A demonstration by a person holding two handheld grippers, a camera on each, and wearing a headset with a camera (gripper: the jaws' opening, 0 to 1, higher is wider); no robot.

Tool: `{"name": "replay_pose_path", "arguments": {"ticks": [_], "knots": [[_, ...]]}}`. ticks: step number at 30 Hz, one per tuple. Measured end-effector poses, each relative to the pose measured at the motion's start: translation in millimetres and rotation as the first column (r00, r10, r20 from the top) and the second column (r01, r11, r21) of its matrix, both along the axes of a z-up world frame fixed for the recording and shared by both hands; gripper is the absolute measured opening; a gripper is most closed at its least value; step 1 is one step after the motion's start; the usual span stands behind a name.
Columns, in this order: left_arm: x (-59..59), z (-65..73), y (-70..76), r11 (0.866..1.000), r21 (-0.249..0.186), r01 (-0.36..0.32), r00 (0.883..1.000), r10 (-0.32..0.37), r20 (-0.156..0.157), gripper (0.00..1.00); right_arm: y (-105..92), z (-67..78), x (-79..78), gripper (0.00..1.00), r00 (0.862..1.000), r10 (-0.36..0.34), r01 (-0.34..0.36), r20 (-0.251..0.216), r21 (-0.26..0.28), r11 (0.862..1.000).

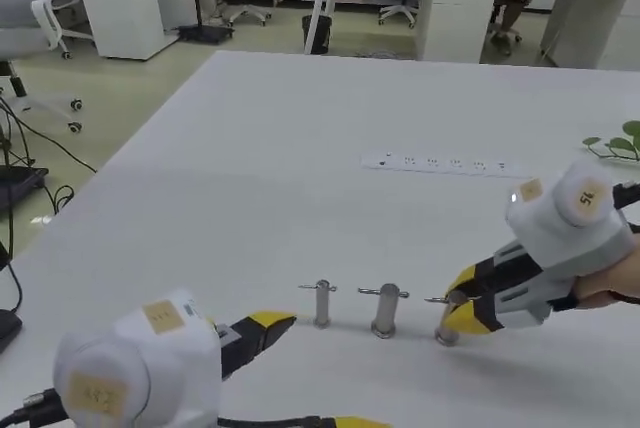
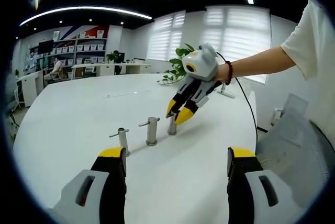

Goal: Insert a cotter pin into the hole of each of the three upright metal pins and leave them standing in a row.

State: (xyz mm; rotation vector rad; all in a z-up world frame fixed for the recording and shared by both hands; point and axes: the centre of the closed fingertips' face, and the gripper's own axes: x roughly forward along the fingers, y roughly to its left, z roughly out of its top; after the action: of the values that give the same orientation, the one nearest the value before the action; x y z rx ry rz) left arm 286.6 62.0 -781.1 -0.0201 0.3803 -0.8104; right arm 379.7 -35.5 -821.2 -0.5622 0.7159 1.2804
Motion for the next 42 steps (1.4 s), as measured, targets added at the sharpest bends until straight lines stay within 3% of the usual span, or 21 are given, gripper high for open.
{"name": "replay_pose_path", "arguments": {"ticks": [4,8,11,14,17,20,23,27,30,34,37,42], "knots": [[0.0,2.5,4.3,1.000,0.010,-0.008,1.000,0.008,-0.002,0.80,-4.0,6.8,-3.1,0.32,0.998,-0.059,0.060,-0.008,0.023,0.998],[0.4,5.5,10.7,0.999,0.024,-0.024,1.000,0.025,-0.012,0.80,-7.5,16.3,-7.4,0.44,0.991,-0.131,0.131,-0.009,0.055,0.990],[3.0,8.8,17.5,0.998,0.021,-0.054,0.998,0.054,-0.012,0.81,-9.8,24.7,-12.4,0.46,0.985,-0.175,0.175,-0.010,0.081,0.981],[5.9,11.0,24.5,0.996,0.027,-0.080,0.997,0.080,-0.013,0.81,-12.8,33.2,-16.1,0.53,0.971,-0.238,0.238,-0.010,0.110,0.965],[8.6,12.5,33.7,0.993,0.055,-0.109,0.994,0.110,-0.012,0.81,-16.2,40.6,-23.5,0.58,0.943,-0.327,0.333,-0.064,0.151,0.931],[11.0,15.8,39.9,0.990,0.049,-0.134,0.991,0.135,-0.009,0.81,-18.4,44.0,-31.1,0.65,0.937,-0.344,0.349,-0.060,0.176,0.920],[11.9,18.8,45.9,0.986,0.054,-0.156,0.988,0.157,-0.009,0.82,-22.8,48.5,-35.6,0.67,0.909,-0.409,0.417,-0.084,0.219,0.882],[10.9,23.0,50.5,0.983,0.041,-0.177,0.984,0.178,-0.013,0.85,-33.4,48.0,-45.1,0.70,0.904,-0.425,0.424,-0.042,0.205,0.882],[10.3,23.8,52.9,0.981,0.046,-0.188,0.982,0.188,-0.010,0.86,-39.8,50.6,-50.8,0.74,0.887,-0.459,0.457,-0.051,0.230,0.859],[8.4,20.8,53.4,0.981,0.046,-0.190,0.981,0.192,-0.029,0.92,-46.9,48.3,-60.0,0.80,0.875,-0.484,0.476,-0.024,0.229,0.849],[6.8,19.5,53.7,0.980,0.067,-0.188,0.982,0.190,-0.025,0.94,-47.3,48.3,-66.4,0.84,0.861,-0.505,0.502,-0.057,0.250,0.828],[3.9,21.1,51.9,0.979,0.065,-0.191,0.981,0.192,-0.015,0.99,-47.7,48.8,-72.4,0.94,0.855,-0.518,0.508,-0.032,0.260,0.821]]}}
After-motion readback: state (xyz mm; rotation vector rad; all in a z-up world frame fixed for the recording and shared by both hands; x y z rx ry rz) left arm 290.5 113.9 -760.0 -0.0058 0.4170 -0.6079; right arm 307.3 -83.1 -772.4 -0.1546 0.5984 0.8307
